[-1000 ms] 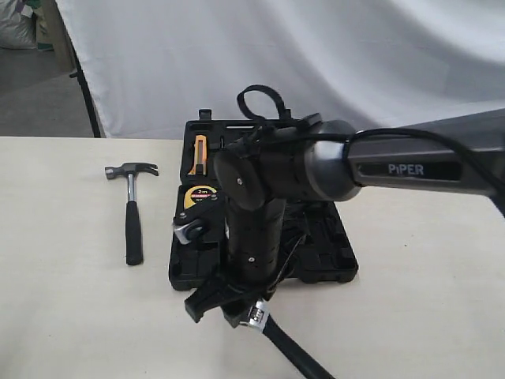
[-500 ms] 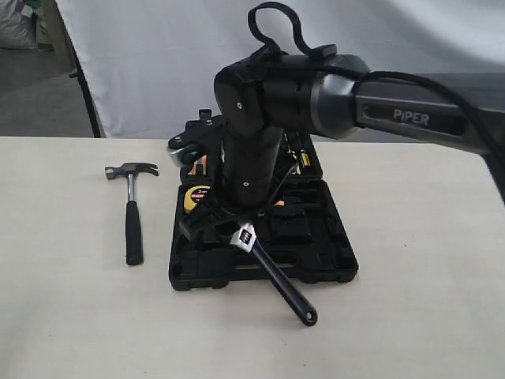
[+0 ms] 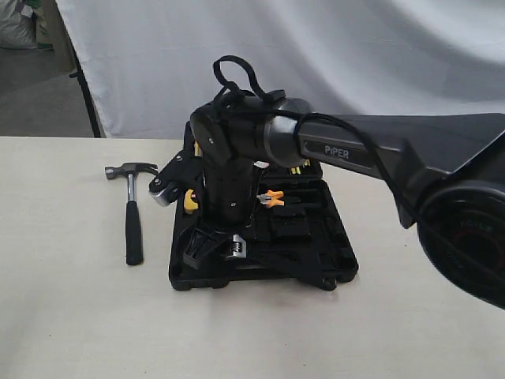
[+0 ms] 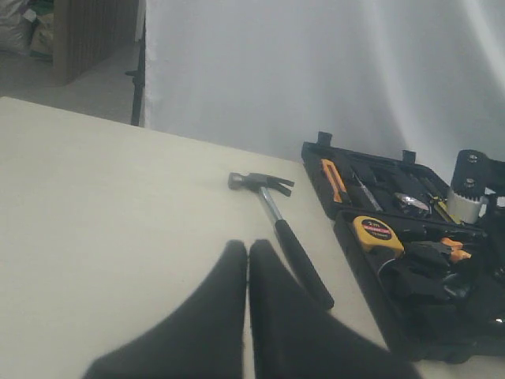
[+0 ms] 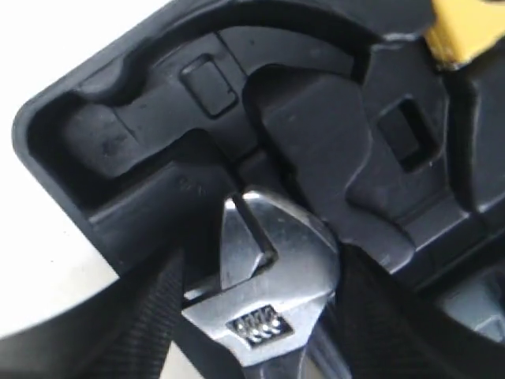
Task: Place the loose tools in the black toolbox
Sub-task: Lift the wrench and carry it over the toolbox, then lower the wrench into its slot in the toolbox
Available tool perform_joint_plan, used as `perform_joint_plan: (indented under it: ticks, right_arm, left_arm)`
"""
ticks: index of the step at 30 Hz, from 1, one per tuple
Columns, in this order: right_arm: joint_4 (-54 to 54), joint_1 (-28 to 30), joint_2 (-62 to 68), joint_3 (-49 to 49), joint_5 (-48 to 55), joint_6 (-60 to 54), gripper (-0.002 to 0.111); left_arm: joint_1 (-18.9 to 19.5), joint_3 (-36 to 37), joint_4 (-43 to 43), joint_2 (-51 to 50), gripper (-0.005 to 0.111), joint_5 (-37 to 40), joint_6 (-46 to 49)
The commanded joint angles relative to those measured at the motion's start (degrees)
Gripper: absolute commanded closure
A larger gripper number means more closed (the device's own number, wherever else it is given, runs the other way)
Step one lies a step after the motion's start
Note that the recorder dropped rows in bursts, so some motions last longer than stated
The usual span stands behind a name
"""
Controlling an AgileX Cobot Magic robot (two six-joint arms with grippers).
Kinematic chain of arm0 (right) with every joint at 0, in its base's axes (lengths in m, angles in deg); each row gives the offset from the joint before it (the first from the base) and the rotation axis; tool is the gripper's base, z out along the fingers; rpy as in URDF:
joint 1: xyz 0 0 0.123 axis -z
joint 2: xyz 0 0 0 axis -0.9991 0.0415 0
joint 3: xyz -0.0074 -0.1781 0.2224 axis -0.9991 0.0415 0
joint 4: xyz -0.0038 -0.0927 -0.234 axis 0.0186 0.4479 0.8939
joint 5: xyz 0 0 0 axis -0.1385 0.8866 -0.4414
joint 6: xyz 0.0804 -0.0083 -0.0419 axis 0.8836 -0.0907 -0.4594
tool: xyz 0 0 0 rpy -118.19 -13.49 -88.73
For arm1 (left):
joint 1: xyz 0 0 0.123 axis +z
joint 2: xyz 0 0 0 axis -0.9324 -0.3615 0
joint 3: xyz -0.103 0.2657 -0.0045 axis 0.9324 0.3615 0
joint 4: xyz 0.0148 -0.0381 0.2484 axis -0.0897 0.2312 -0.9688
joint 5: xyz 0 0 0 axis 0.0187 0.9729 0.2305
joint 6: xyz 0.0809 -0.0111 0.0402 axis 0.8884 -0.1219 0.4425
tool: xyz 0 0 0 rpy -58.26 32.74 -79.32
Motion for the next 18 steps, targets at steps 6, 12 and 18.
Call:
perform_joint_plan:
  ticks: [6,12,18]
  right_arm:
    - [12.85,-0.83,-0.36,-0.73,-2.15,-4.43,0.109]
    - [15.30,-0.47,-0.04,-0.73,-9.71,-4.54,0.109]
    - [15.30,1.62,1.41,-0.73,-11.92,-6.94,0.109]
  left_arm:
    - [1.45,-0.15,-0.25,0.18,0.106,-0.41,-0.27]
    - [1.45,-0.15,-0.25,0.18,0.106,-0.41,-0.27]
    - [1.45,-0.15,-0.25,0.18,0.106,-0.41,-0.27]
